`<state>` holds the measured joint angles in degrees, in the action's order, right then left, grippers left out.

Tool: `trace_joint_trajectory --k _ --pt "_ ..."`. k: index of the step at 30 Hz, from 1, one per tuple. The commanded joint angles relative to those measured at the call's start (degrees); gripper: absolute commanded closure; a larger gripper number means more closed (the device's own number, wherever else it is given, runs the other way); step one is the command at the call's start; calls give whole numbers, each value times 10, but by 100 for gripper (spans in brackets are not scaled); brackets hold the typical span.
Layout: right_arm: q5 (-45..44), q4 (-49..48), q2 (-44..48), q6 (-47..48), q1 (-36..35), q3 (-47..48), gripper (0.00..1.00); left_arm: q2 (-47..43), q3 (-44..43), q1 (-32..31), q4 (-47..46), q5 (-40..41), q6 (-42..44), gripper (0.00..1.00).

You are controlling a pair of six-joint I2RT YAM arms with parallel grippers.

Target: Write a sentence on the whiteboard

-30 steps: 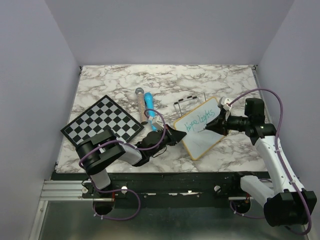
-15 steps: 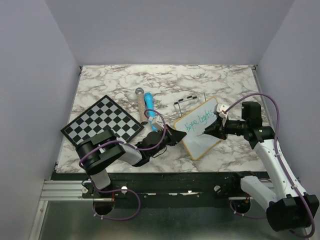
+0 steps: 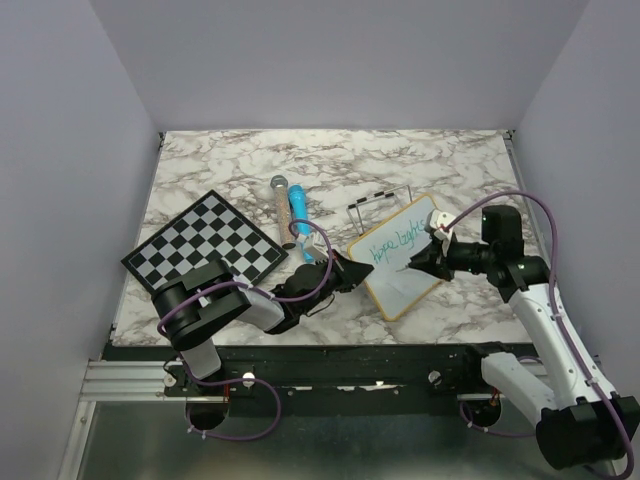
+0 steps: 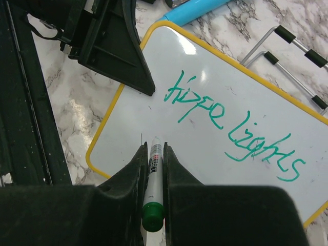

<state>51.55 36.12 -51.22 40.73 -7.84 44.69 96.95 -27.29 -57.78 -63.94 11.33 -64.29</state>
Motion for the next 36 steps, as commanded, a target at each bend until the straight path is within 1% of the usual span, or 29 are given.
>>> trace_joint_trajectory --k 1,3,5,7,11,16,25,36 --pt "-9 3 8 2 -3 5 99 -18 4 -4 -9 29 -12 100" --pt "-3 3 -1 1 -9 0 99 -17 4 -4 -9 31 -17 100" --pt "-21 1 -11 7 -37 -6 100 -16 3 -4 -7 33 -24 100" --pt "-38 -14 -1 10 -65 -20 100 -16 4 -4 -4 36 -28 100" --pt "-61 -40 11 -6 -91 -29 100 -24 2 -8 7 50 -37 100" --pt "-69 -40 17 -6 -124 -39 99 -34 -1 -14 23 68 -45 100" --pt "-91 -89 3 -46 -133 -38 99 -27 -6 -15 13 62 -42 100" --pt "-105 -95 -5 -46 -149 -43 100 -31 -4 -15 9 62 -35 100"
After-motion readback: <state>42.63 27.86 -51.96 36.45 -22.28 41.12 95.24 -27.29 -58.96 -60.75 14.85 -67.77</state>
